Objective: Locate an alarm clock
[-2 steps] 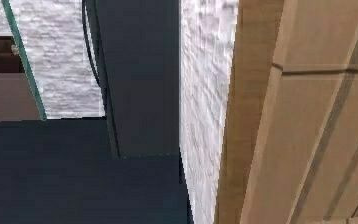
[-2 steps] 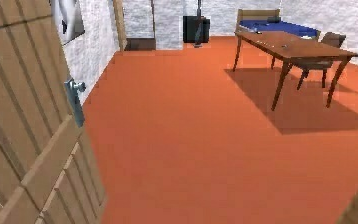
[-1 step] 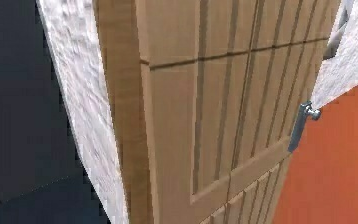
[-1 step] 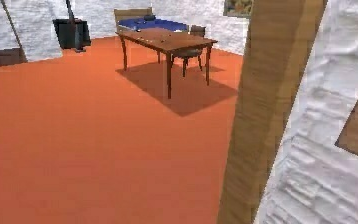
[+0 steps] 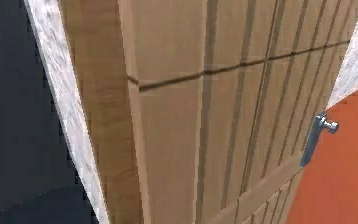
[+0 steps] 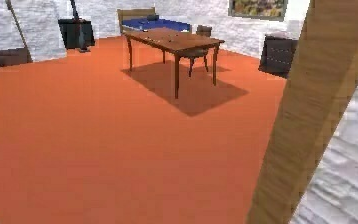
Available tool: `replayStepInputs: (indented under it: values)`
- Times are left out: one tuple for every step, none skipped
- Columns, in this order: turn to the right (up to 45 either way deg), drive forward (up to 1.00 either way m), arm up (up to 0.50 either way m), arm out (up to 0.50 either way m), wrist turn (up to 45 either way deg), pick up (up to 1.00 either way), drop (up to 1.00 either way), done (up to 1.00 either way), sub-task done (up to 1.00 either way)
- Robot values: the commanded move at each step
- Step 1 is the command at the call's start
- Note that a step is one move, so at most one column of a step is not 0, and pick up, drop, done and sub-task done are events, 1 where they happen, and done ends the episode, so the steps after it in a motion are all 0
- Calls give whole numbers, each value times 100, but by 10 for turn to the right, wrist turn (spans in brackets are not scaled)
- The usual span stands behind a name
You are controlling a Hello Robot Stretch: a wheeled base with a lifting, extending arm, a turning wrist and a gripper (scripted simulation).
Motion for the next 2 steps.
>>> replayStepInputs:
  values:
    - [450, 0, 0, 0, 0, 0, 0, 0, 0]
    - [270, 0, 0, 0, 0, 0, 0, 0, 0]
